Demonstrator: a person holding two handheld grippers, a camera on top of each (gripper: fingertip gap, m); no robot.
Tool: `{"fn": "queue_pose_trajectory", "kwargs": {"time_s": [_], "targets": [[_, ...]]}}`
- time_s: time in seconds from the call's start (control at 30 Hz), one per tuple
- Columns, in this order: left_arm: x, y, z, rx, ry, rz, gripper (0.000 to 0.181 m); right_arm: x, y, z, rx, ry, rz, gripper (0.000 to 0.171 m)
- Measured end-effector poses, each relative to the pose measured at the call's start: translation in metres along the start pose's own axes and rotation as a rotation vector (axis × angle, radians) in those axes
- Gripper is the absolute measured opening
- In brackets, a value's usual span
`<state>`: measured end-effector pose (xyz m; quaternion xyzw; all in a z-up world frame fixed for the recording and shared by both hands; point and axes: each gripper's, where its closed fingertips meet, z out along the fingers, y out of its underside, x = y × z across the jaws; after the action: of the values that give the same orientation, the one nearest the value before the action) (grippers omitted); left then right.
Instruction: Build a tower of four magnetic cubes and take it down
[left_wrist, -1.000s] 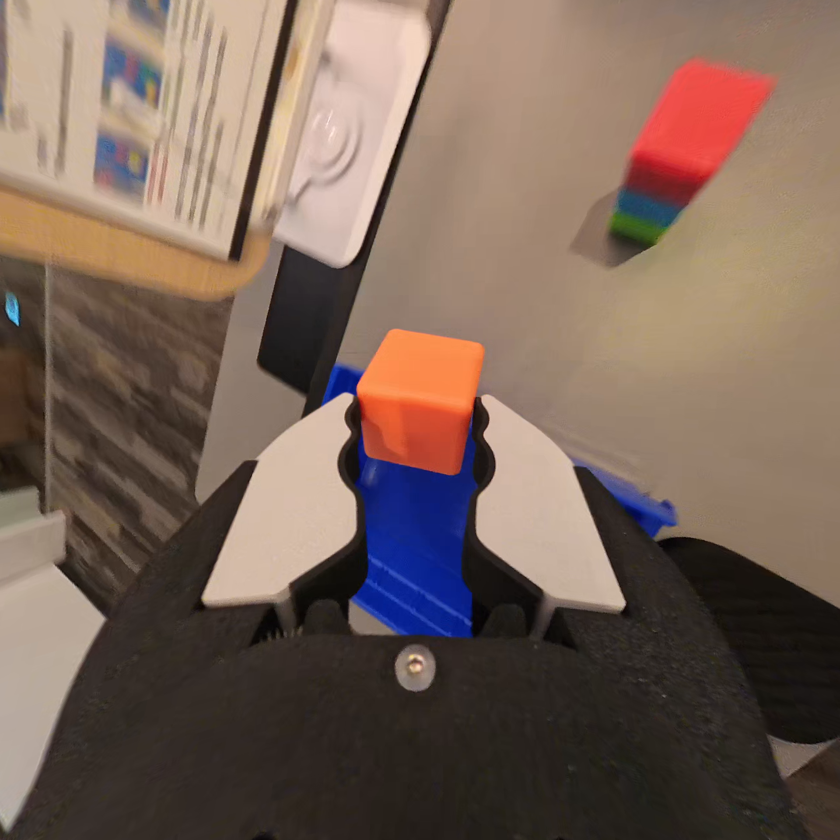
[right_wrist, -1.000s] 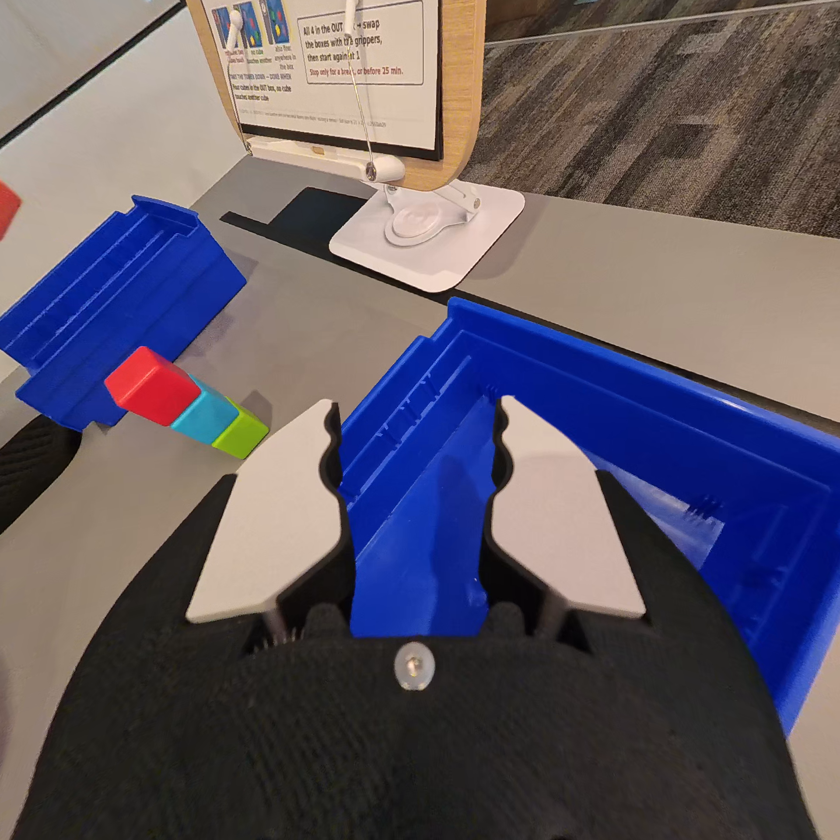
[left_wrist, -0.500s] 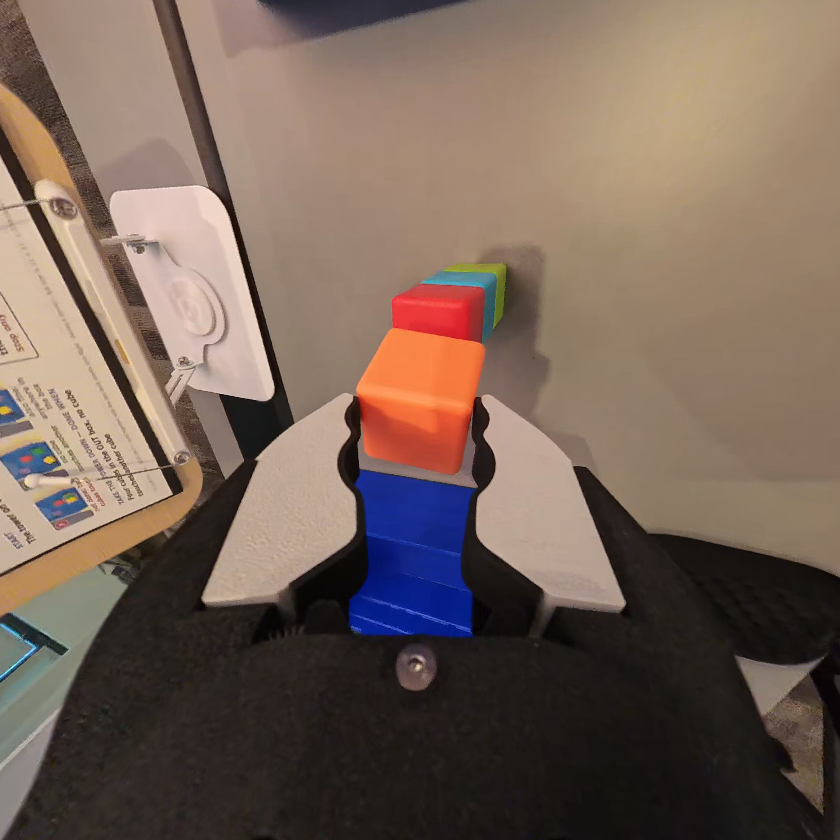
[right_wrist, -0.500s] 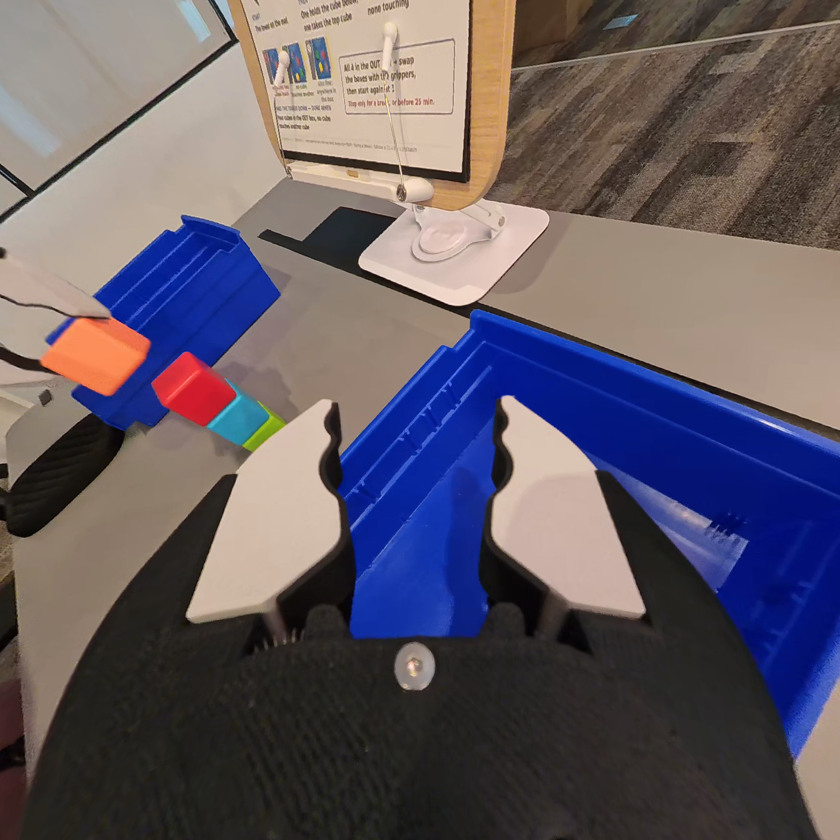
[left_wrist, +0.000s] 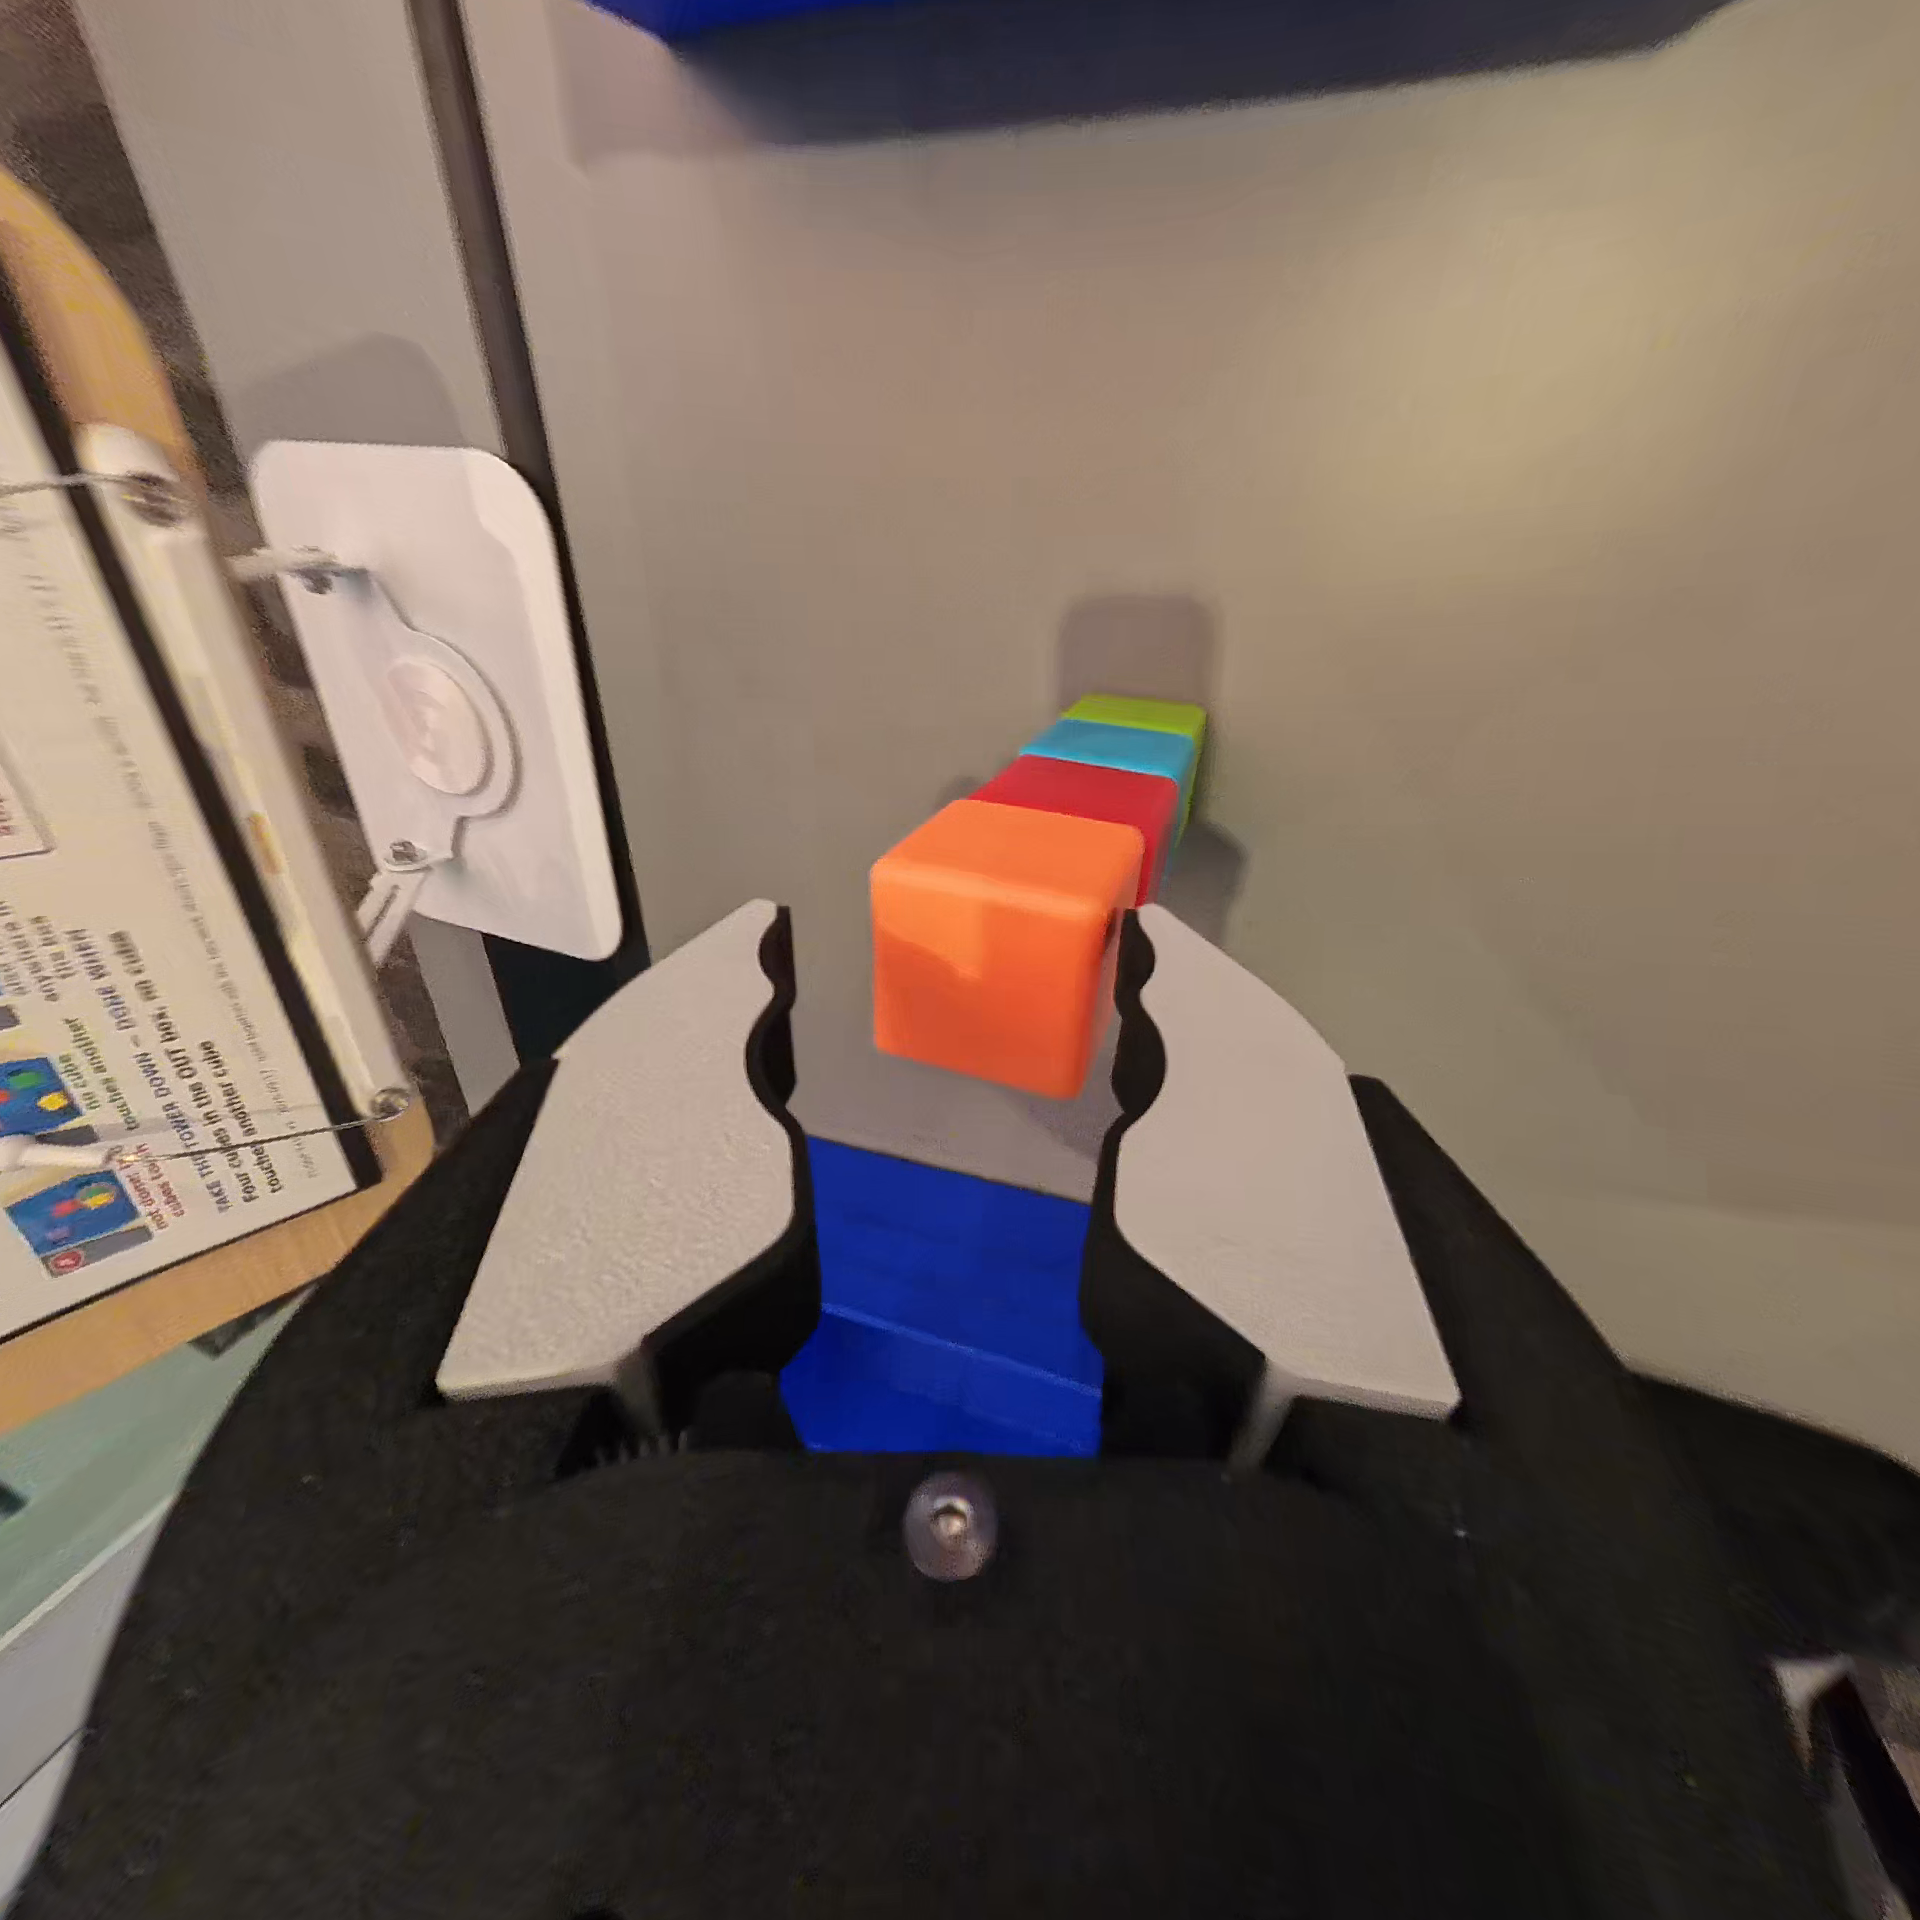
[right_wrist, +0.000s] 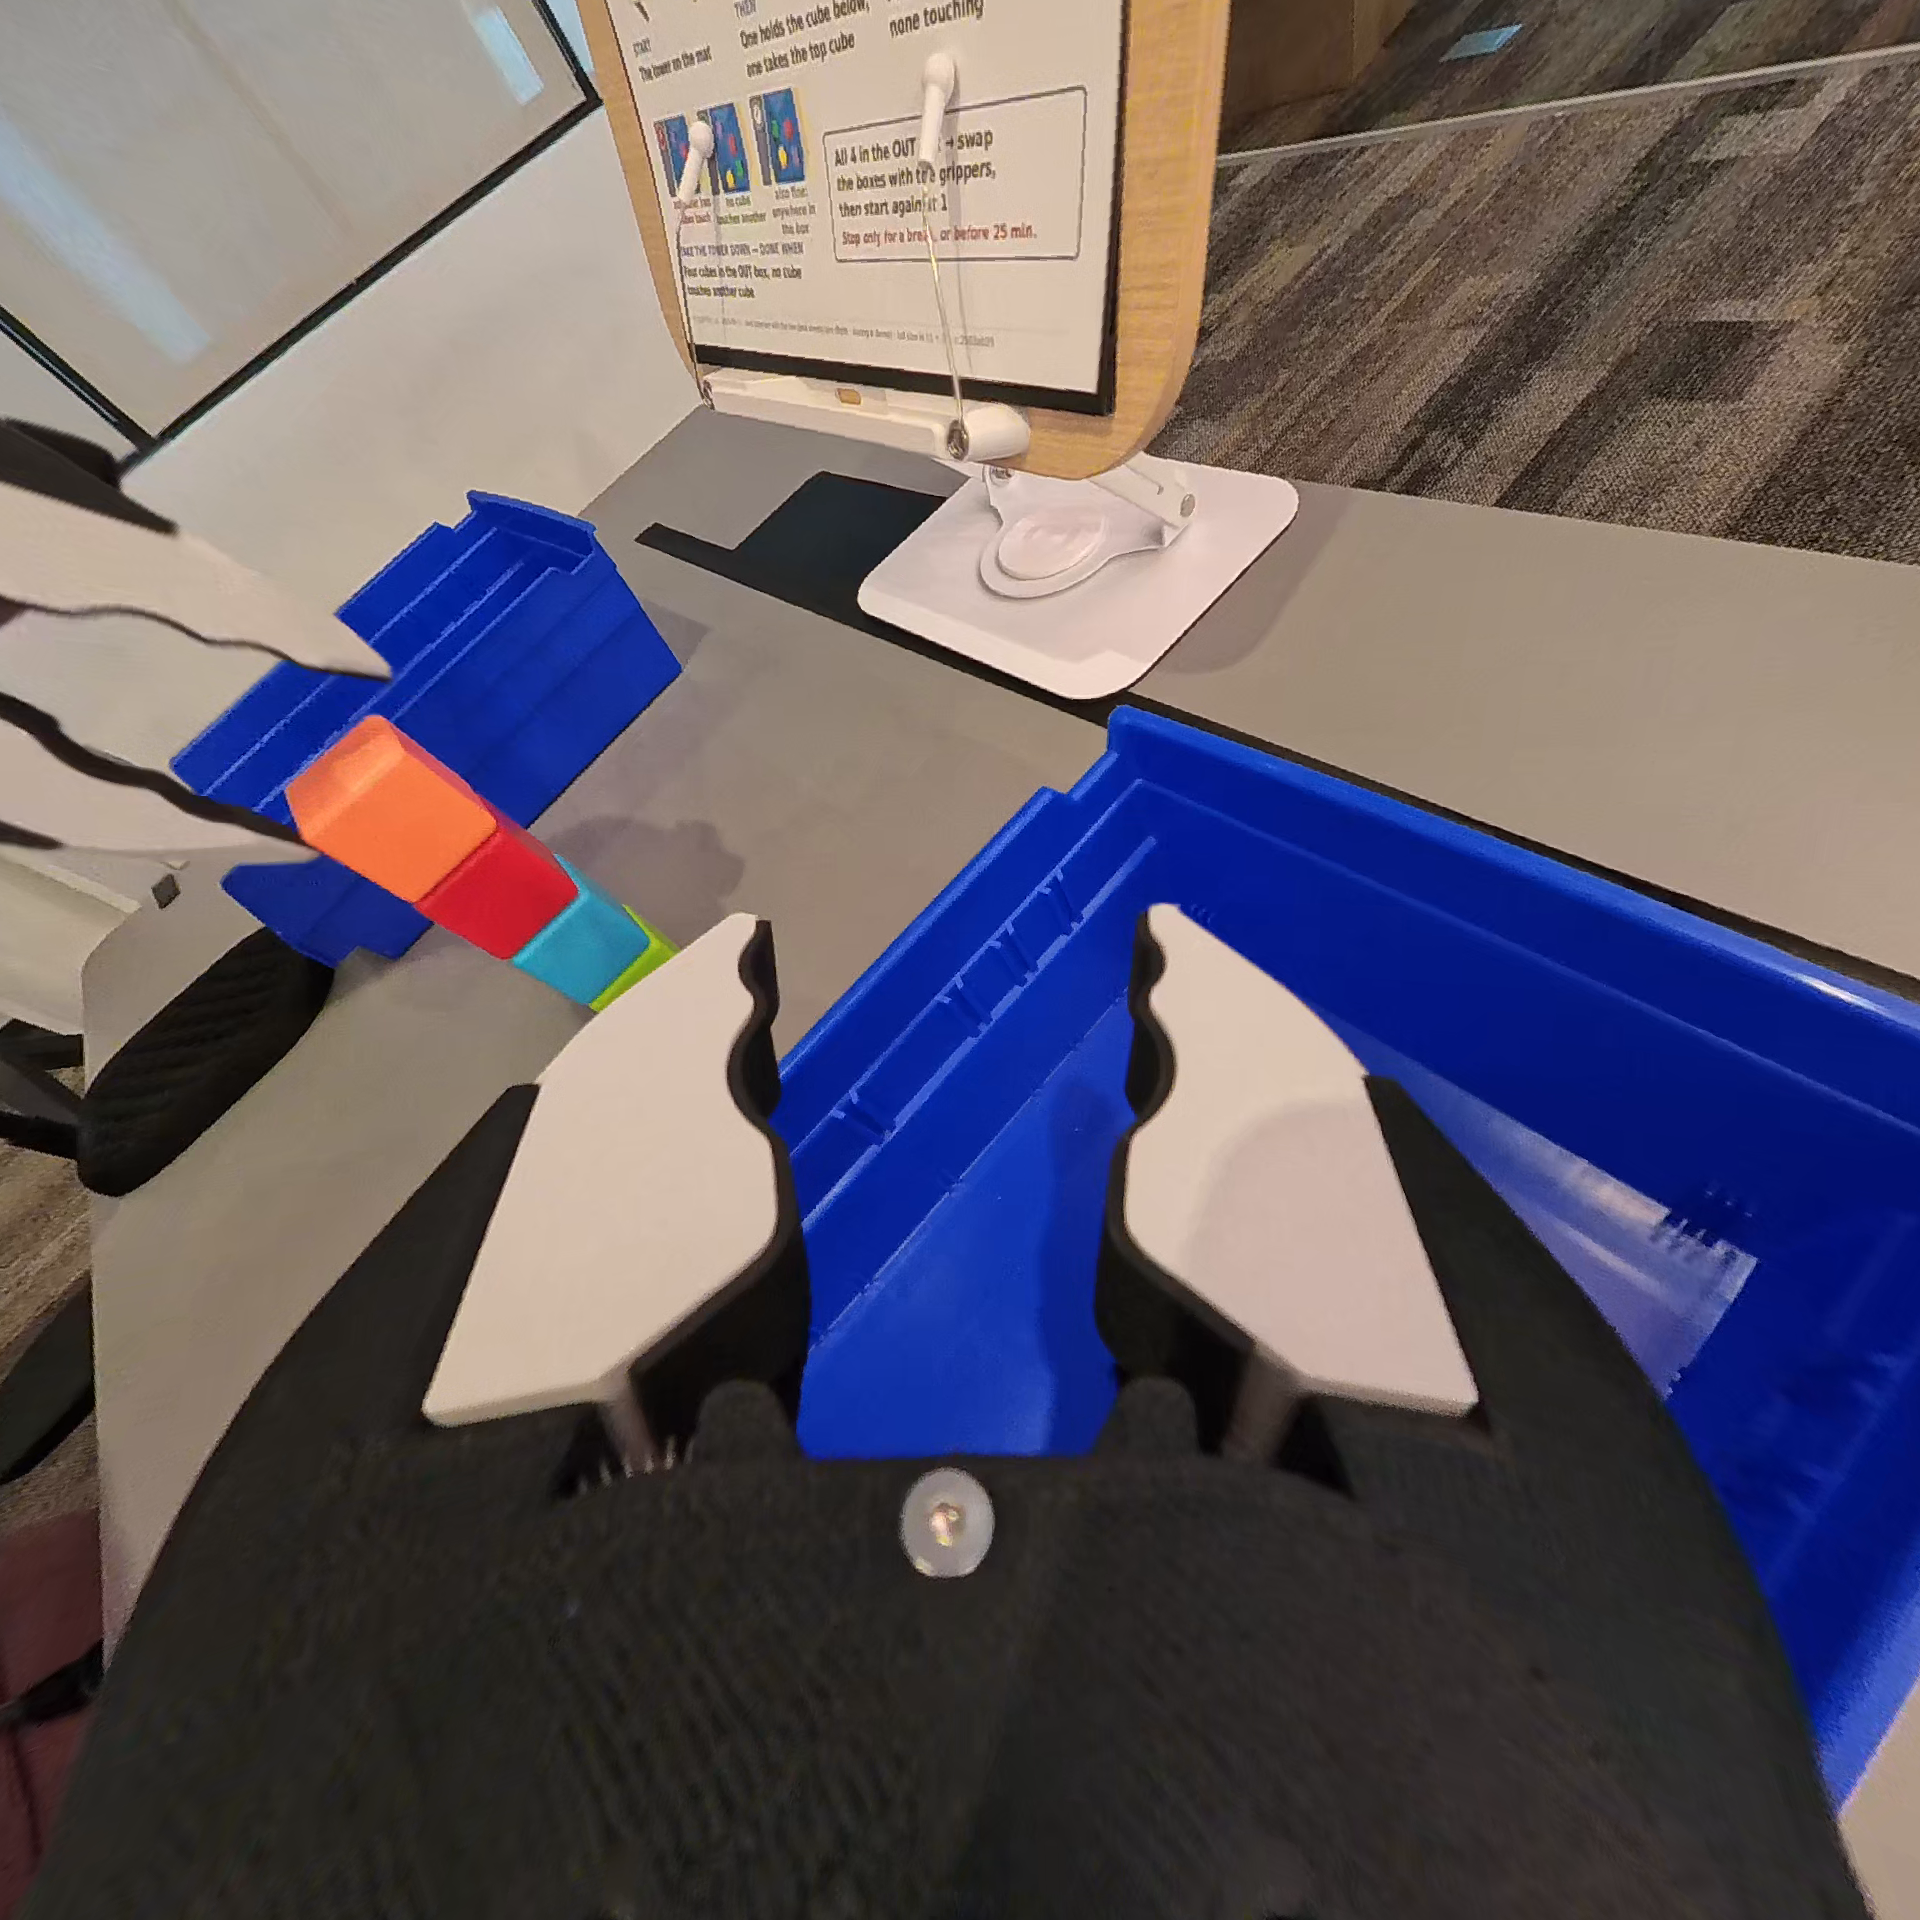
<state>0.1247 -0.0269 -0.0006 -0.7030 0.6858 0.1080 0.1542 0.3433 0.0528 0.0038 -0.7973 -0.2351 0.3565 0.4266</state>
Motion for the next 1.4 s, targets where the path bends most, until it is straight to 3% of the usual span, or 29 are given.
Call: {"fn": "queue_pose_trajectory", "kwargs": {"time_s": [0.1, 0.27, 0.37, 0.47, 0.67, 0.9, 1.1, 1.27, 1.4], "targets": [[-0.010, -0.005, -0.032, 0.218, -0.055, -0.079, 0.056, -0.005, -0.006, -0.002, 0.029, -0.007, -0.026, 0.067], [-0.012, 0.006, -0.103, 0.795, -0.140, -0.296, 0.060, -0.029, -0.037, -0.011, 0.175, -0.038, -0.137, 0.067], [-0.009, 0.033, -0.104, 0.966, -0.275, -0.386, 0.069, -0.056, -0.061, -0.022, 0.315, -0.081, -0.237, 0.066], [0.007, 0.043, -0.078, 1.095, -0.289, -0.488, 0.068, -0.097, -0.082, -0.036, 0.454, -0.190, -0.330, 0.071], [0.029, 0.031, 0.006, 1.096, -0.193, -0.639, 0.091, -0.168, -0.101, -0.047, 0.692, -0.313, -0.494, 0.076], [0.020, 0.008, 0.042, 1.076, -0.088, -0.703, 0.094, -0.199, -0.078, 0.007, 0.507, -0.317, -0.593, 0.078], [0.016, 0.002, 0.058, 1.144, 0.032, -0.784, 0.083, -0.197, -0.051, 0.053, 0.328, -0.317, -0.602, 0.077], [0.012, 0.006, 0.058, 1.169, -0.084, -0.839, 0.079, -0.193, -0.024, 0.087, 0.195, -0.328, -0.581, 0.079], [0.018, -0.003, 0.062, 1.176, -0.062, -0.808, 0.080, -0.201, 0.002, 0.110, 0.098, -0.371, -0.615, 0.083]]}}
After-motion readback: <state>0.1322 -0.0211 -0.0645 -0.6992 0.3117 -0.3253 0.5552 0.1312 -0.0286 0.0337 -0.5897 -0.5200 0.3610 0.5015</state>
